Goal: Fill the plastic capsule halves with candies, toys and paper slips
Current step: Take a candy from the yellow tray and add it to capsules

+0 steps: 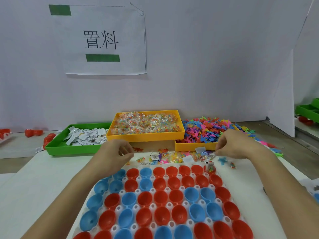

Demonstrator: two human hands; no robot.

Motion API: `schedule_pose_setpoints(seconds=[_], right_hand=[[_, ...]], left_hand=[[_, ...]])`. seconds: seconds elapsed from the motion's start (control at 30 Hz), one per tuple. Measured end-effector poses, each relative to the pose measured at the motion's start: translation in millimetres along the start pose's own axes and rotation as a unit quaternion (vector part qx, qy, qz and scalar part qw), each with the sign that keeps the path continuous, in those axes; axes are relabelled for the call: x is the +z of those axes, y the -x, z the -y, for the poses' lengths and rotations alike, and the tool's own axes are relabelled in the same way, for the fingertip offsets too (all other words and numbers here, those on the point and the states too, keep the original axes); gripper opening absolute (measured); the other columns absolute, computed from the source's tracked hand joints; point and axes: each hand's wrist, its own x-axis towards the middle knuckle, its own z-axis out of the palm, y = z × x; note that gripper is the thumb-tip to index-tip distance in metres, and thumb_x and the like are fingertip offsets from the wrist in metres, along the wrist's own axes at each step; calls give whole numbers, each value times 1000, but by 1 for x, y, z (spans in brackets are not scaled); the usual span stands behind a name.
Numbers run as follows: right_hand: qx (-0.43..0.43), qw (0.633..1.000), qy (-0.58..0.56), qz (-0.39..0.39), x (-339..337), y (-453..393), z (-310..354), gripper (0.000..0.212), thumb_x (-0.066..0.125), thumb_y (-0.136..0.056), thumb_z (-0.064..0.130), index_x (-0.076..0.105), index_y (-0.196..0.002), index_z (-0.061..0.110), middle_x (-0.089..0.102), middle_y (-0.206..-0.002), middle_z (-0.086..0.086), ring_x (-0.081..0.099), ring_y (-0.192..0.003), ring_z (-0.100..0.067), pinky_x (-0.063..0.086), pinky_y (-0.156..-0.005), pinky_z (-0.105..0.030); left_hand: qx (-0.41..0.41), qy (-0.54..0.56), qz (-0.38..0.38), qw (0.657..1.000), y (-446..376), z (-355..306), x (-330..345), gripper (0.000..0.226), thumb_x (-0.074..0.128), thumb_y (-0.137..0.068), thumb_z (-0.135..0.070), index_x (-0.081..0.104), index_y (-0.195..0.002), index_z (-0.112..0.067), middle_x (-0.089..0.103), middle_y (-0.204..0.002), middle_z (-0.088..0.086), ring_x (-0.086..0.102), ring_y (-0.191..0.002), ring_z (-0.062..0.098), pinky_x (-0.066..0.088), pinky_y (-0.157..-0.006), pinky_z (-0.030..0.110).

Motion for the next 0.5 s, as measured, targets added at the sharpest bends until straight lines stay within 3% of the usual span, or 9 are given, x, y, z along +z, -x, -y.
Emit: schedule_pose_setpoints(seconds=[0.1, 0.23, 0.4, 0.5], right_hand=[[-16, 1000, -2, -3, -2, 0, 4, 12, 74, -88, 17, 78, -80, 23, 71, -89, 8, 59, -79, -1, 46, -75, -24], [26, 998, 62, 11, -11, 2, -9, 19, 60, -94, 10, 79, -93, 9, 75, -96, -7, 66, -85, -16, 53, -72, -30], [50, 986, 103, 121, -16, 8, -16, 40, 42, -104, 10, 62, -133, 30, 63, -81, 9, 54, -69, -5, 41, -50, -12], [34, 983, 120, 133, -16, 8, -14, 43, 42, -104, 11, 57, -139, 31, 58, -82, 14, 52, -71, -1, 37, -50, -9]], left_hand=[[35, -8, 43, 998, 1, -1, 2, 12, 59, -97, -27, 70, -93, -30, 68, -97, -17, 60, -91, -1, 47, -76, 18], [53, -33, 99, 993, 2, -2, 6, 23, 49, -101, -38, 71, -105, -31, 66, -107, -20, 59, -99, -1, 47, -86, 23], [59, -32, 103, 992, 1, -1, 7, 25, 48, -100, -43, 70, -106, -33, 66, -109, -19, 59, -103, 1, 49, -95, 32], [65, -26, 101, 992, 1, 0, 8, 18, 50, -99, -43, 68, -100, -38, 65, -104, -23, 59, -101, -1, 49, -94, 31]])
